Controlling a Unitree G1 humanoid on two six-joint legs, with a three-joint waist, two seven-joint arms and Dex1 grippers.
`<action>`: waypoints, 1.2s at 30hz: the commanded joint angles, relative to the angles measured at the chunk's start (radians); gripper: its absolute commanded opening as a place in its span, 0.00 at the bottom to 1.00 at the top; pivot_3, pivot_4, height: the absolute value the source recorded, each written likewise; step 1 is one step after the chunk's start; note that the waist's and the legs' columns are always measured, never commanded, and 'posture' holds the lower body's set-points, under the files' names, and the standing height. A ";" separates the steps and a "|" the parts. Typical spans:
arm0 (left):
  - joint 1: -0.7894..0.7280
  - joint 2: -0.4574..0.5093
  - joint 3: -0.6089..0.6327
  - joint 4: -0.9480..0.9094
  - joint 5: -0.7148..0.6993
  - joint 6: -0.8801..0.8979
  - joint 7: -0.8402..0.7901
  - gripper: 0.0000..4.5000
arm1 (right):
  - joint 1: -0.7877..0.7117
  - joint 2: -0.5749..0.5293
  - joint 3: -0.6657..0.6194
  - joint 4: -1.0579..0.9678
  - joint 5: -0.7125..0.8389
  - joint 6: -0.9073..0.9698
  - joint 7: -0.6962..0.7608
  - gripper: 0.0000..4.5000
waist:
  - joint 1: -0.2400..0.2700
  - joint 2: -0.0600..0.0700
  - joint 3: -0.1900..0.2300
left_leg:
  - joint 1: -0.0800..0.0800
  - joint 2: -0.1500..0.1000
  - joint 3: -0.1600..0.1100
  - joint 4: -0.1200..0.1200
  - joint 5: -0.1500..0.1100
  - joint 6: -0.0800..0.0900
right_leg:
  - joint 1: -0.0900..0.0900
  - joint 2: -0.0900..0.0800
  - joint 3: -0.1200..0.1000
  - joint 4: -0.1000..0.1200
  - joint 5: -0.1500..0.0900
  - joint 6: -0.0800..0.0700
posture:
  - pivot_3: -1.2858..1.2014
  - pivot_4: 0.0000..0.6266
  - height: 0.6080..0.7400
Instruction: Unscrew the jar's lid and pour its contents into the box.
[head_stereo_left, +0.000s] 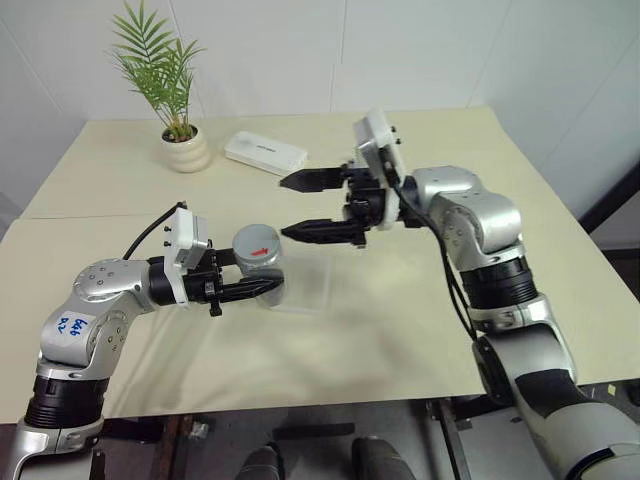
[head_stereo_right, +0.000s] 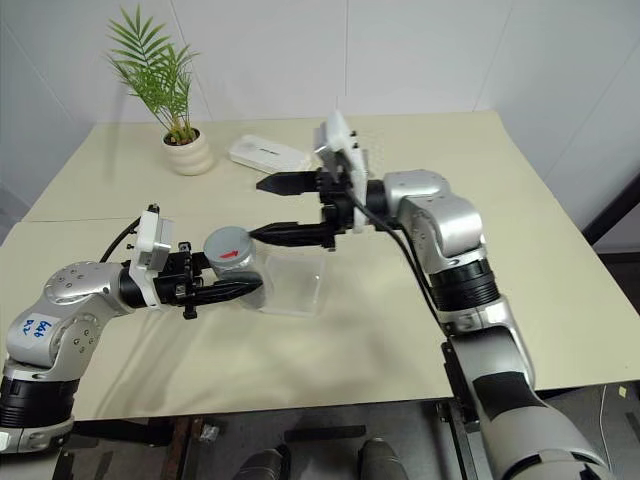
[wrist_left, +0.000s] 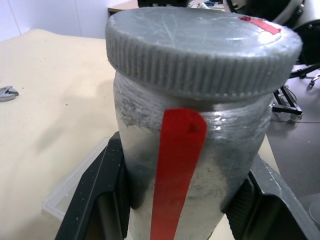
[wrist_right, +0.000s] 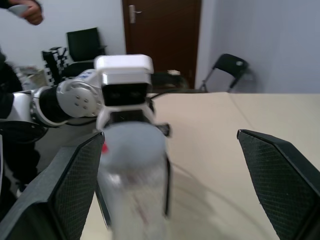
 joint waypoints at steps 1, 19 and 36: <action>-0.014 0.000 0.004 -0.020 -0.008 -0.010 -0.001 0.44 | -0.031 0.029 0.021 -0.038 -0.023 0.015 -0.058 0.99 | 0.001 0.000 0.000 | 0.000 0.000 0.000 0.000 0.000 0.000 | 0.000 0.000 0.000 0.000 0.000 0.000 | 0.52 0.24 1.00; -0.022 -0.012 -0.011 -0.020 -0.012 -0.005 0.013 0.44 | -0.014 0.099 0.096 -0.098 -0.033 0.072 -0.113 0.99 | 0.000 0.000 0.000 | 0.000 0.000 0.000 0.000 0.000 0.000 | 0.000 0.000 0.000 0.001 0.000 0.000 | 0.52 0.24 1.00; -0.017 -0.004 -0.005 -0.023 -0.018 -0.008 0.018 0.44 | -0.007 -0.053 0.045 0.036 -0.089 -0.025 -0.064 0.99 | -0.001 0.000 0.000 | 0.000 0.000 0.000 0.000 0.000 0.000 | 0.000 0.000 0.000 0.001 0.000 0.000 | 0.52 0.24 1.00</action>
